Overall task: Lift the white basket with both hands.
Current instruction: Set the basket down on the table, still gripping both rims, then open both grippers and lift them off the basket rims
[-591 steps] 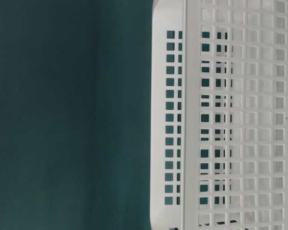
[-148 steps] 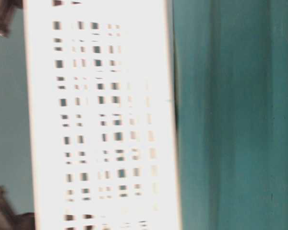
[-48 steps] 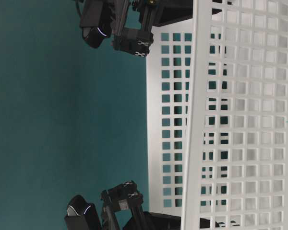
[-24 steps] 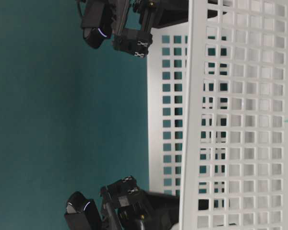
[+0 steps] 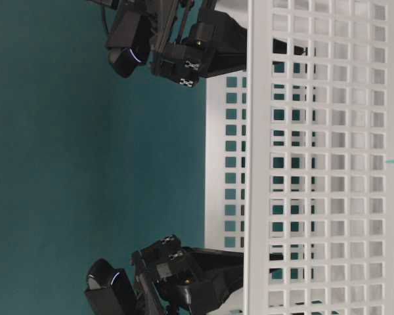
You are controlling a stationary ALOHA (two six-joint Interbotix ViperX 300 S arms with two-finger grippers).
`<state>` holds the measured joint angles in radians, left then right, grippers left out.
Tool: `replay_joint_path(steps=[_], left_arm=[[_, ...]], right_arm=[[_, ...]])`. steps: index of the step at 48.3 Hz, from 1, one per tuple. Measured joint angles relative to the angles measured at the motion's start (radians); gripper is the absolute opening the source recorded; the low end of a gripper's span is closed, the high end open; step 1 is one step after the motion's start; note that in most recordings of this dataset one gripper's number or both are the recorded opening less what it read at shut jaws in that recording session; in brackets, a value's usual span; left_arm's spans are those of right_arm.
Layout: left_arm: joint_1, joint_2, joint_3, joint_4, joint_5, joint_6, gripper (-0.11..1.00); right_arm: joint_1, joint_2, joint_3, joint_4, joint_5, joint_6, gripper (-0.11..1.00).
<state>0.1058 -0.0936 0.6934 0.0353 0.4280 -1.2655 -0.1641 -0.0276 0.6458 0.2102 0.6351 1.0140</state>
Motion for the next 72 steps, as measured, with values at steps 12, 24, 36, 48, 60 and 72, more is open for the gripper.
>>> replay_joint_path(steps=[12, 24, 36, 48, 60, 72], left_arm=[[0.0, 0.002, 0.0, 0.0, -0.002, 0.002, 0.76], [-0.003, 0.0, 0.0, 0.0, -0.002, 0.002, 0.78], [-0.006, -0.037, 0.011, 0.0, -0.002, 0.0, 0.77], [-0.011, -0.055, 0.014, 0.0, 0.049, 0.002, 0.77], [-0.018, -0.129, 0.028, 0.0, 0.066, 0.0, 0.77], [-0.018, -0.236, 0.051, 0.0, 0.094, 0.002, 0.77]], right_arm=[[0.0, 0.0, 0.0, 0.002, 0.0, 0.003, 0.93], [-0.002, -0.002, -0.003, 0.011, 0.018, 0.009, 0.93], [-0.026, -0.003, -0.031, 0.018, 0.153, 0.034, 0.93], [-0.031, -0.023, -0.084, 0.018, 0.192, 0.046, 0.93], [-0.054, -0.066, -0.071, 0.018, 0.262, 0.048, 0.93], [-0.06, -0.117, -0.041, 0.017, 0.27, 0.048, 0.93]])
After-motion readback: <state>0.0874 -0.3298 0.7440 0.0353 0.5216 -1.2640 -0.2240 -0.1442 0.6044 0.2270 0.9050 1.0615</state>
